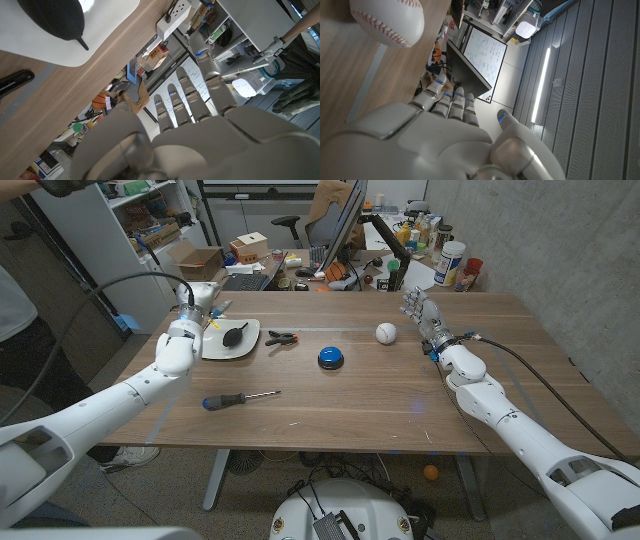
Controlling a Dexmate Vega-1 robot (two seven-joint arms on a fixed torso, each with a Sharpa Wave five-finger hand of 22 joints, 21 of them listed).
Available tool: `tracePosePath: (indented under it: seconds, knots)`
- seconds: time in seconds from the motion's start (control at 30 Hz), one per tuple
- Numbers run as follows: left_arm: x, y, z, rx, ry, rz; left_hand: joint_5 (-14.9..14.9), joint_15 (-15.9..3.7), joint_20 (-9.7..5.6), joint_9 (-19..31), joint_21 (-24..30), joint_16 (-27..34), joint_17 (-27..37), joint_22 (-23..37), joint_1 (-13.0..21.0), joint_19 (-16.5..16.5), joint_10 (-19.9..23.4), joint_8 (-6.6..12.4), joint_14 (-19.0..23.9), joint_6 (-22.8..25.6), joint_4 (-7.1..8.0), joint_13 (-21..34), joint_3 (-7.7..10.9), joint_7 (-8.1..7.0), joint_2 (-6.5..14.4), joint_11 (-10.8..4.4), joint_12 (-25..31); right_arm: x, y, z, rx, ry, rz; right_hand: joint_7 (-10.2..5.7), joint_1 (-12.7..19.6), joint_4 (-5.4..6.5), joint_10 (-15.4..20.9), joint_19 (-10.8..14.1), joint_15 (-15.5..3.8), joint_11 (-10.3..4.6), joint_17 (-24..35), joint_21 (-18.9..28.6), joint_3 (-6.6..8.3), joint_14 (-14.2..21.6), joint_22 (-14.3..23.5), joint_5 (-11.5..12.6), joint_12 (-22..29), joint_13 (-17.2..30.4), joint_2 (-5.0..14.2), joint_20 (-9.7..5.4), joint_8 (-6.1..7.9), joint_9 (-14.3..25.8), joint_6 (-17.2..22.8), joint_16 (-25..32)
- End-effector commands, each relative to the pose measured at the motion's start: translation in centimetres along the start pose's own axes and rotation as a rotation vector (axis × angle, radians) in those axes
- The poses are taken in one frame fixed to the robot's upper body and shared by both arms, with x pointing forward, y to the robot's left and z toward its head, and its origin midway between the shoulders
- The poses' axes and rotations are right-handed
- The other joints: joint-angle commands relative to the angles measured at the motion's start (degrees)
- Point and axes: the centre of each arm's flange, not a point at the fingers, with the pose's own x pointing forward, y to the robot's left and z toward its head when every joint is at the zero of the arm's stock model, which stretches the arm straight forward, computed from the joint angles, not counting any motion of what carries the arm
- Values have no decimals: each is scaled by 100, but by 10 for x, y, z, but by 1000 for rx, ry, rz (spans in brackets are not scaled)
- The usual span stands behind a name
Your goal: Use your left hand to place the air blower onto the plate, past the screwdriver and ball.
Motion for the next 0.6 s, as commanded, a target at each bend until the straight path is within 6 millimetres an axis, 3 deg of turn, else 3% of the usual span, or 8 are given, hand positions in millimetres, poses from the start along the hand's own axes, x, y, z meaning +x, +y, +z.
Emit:
tracePosePath:
  seconds: [0.03,0.4,0.6]
  knots:
    - [-2,19,-8,-164,13,59,34,15,25,19,-46,-11,-2,21,-95,-16,13,5,-19,-47,2,-6,-59,-13,-4,12,58,7,6,-2,-3,4,19,-3,31,-27,59,17,-132,-13,4,-17,22,52,21,36,-1,28,303,-241,-8,27,33,-6]
    - [-12,31,-28,-320,38,120,46,68,123,20,-179,-29,-10,27,-181,-158,-6,30,-112,-46,-18,-7,-98,-12,-17,54,66,10,5,5,-7,-12,17,-9,46,-38,61,18,-122,-7,2,-16,32,54,21,37,-1,28,303,-247,-9,26,34,-11]
    - [-17,36,-33,-408,24,154,70,219,270,18,-363,-81,-28,34,-285,-320,-140,37,-393,-66,-44,-9,-133,-11,6,116,38,13,6,7,-7,-17,23,-5,51,-42,65,14,-120,-5,1,-17,36,56,20,38,0,28,301,-241,-8,26,37,-12]
